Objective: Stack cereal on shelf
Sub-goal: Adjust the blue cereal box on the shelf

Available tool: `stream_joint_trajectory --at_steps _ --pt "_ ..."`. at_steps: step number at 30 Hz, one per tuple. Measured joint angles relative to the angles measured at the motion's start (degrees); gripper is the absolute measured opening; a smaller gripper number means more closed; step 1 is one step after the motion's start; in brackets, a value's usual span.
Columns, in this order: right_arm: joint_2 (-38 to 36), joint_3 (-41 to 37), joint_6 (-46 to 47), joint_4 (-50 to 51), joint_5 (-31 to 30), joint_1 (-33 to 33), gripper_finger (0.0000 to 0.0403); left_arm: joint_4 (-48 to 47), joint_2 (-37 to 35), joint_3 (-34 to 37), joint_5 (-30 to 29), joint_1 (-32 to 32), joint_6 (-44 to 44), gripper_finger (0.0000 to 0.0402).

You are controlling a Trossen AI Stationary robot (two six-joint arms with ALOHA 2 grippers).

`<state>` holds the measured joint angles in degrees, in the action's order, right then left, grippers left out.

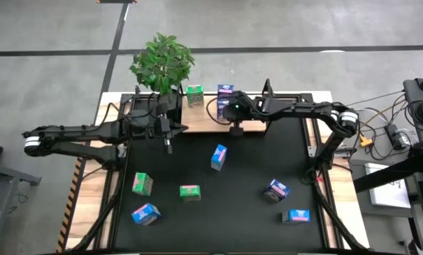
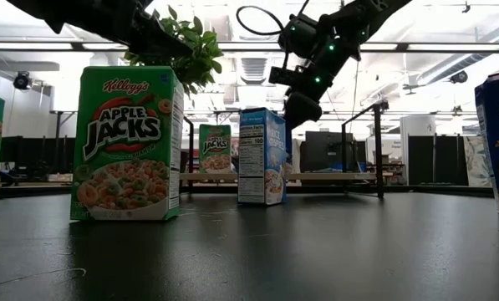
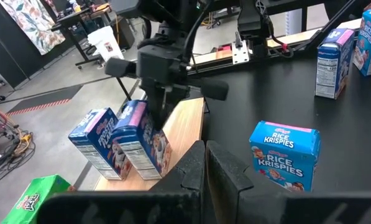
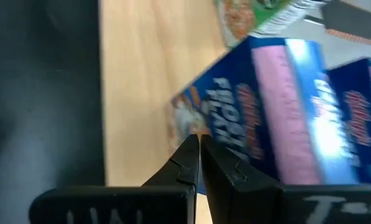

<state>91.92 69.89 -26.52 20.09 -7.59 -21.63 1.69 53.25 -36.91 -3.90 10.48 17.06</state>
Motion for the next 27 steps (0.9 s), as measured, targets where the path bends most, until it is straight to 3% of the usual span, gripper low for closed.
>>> stream_joint_trajectory --at_steps 14,27 --pt "0.02 -6.77 -0.16 -12.96 0.95 -0.54 0.0009 0.10 0.00 0.70 0.00 -0.02 -0.01 0.0000" --pt "0.02 -7.50 -1.18 -16.09 0.96 -2.19 0.0009 0.48 0.02 0.69 0.00 0.00 0.00 0.0000"
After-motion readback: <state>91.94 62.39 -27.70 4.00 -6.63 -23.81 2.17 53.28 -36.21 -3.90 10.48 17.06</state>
